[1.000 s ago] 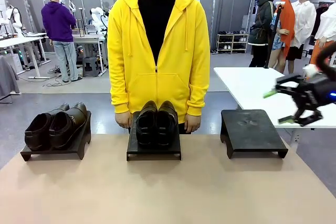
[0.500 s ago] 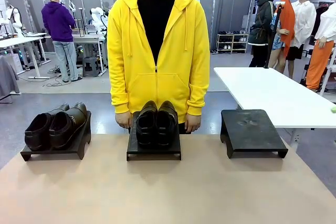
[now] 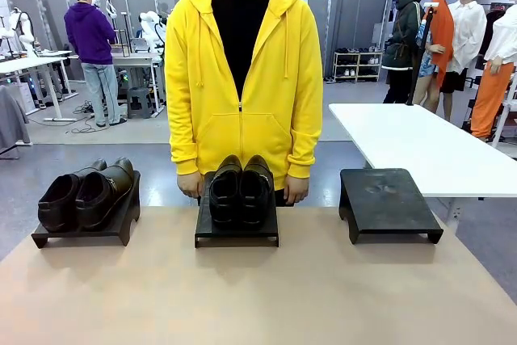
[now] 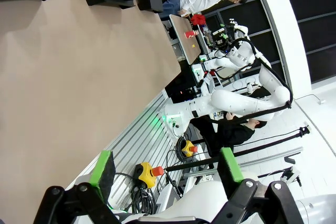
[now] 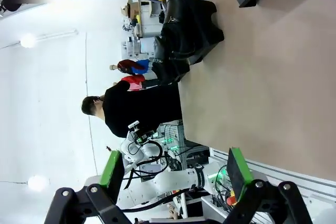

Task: Place the shoes on the stand as instructed by the person.
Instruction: Pick up another pair of Shoes and place it on the Shoes Stand indicated by the person.

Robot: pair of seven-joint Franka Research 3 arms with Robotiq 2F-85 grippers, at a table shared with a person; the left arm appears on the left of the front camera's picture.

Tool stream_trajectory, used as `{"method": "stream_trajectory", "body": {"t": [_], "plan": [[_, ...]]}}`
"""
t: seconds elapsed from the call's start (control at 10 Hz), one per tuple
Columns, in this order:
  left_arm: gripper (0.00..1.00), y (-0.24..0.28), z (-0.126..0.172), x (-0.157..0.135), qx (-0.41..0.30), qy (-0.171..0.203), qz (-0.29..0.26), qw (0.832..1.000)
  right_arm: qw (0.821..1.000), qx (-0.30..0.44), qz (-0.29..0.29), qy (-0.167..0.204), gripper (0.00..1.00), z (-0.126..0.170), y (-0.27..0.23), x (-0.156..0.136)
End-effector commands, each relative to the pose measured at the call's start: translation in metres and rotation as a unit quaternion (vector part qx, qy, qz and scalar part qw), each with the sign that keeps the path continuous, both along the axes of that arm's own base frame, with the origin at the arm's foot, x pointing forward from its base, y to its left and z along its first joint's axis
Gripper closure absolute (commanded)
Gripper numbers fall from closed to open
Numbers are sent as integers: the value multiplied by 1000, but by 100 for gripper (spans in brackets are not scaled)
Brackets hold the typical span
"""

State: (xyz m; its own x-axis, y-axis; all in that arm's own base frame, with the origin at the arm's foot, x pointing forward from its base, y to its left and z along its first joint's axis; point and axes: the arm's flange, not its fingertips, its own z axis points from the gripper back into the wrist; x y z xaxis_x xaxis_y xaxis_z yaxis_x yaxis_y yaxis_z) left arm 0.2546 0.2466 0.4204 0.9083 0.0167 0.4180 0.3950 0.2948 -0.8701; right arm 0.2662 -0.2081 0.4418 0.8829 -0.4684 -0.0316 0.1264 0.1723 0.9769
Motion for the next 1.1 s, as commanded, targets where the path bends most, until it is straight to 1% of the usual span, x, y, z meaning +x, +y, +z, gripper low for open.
{"method": "stream_trajectory", "body": {"t": [0.0, 1.0], "plan": [[0, 0, 2, -3, -3, -9, -6, 1000, 1000, -2, 3, 1, 0, 1, -1, 0], [0, 0, 2, -3, -3, -9, -6, 1000, 1000, -2, 3, 1, 0, 1, -1, 0]]}}
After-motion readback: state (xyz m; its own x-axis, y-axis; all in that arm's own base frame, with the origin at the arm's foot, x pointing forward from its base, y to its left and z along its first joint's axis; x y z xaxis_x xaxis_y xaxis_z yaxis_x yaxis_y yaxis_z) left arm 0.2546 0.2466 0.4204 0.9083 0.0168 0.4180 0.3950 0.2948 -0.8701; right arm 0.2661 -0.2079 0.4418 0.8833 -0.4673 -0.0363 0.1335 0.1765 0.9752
